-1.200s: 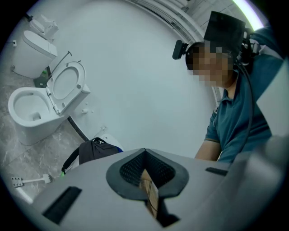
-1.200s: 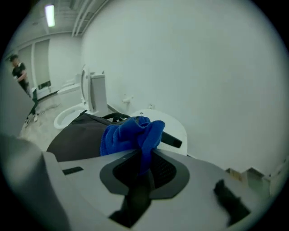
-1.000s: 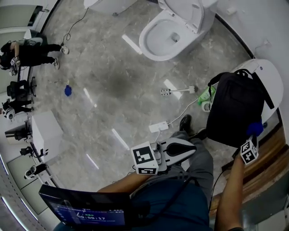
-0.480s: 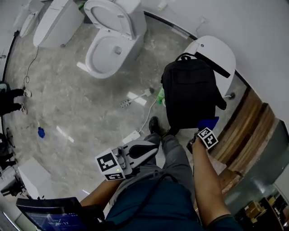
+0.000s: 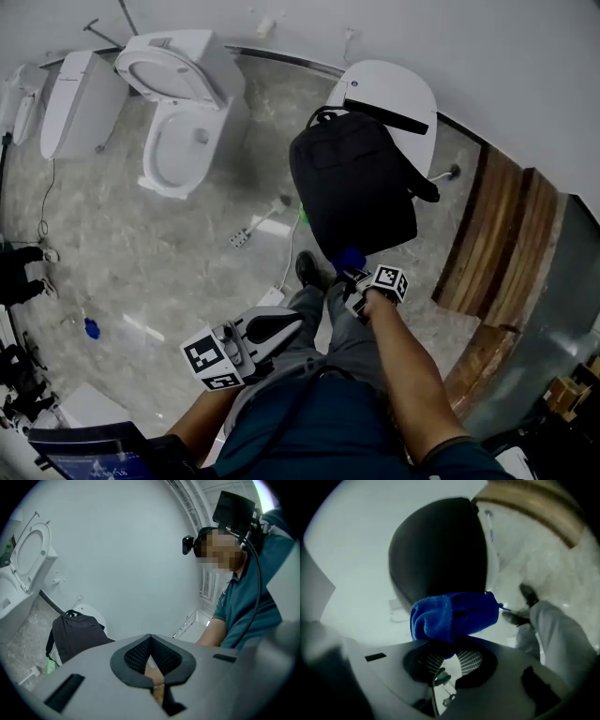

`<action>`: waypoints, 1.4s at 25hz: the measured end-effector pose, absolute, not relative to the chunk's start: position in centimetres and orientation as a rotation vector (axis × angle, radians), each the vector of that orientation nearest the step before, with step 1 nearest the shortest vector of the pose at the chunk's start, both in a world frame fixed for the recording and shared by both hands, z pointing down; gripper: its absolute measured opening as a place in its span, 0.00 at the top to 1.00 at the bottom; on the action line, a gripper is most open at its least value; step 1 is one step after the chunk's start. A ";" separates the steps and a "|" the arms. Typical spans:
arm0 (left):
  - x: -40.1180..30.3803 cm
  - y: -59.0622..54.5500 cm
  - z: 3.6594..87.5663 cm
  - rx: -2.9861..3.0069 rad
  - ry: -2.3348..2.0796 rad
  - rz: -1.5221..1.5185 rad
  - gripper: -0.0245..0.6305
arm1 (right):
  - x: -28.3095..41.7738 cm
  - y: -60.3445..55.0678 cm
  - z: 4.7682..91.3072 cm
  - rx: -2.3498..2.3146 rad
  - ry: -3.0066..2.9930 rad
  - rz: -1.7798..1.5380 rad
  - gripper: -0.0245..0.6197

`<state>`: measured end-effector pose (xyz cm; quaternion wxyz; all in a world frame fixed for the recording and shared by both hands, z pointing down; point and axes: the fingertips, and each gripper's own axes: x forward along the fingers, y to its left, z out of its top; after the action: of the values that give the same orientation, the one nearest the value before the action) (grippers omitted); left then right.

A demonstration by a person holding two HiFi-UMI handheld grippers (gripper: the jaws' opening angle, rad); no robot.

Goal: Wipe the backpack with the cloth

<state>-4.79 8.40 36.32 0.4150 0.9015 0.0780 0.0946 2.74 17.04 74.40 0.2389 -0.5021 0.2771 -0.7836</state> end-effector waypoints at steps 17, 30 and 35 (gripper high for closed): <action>-5.8 10.8 26.6 2.496 0.468 0.083 0.96 | 5.6 17.6 31.3 -1.601 1.923 -0.829 0.88; -20.2 26.3 21.1 2.697 0.317 -0.109 0.96 | -1.5 39.1 15.1 -2.392 1.974 0.055 0.88; -25.9 34.9 19.1 2.719 0.231 -0.219 0.96 | -6.2 48.4 12.4 -2.401 1.949 0.115 0.88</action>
<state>-25.93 34.93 19.12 0.2005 0.9730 0.0827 -0.0784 -6.16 48.40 12.45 0.0236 -0.7757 0.6295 0.0370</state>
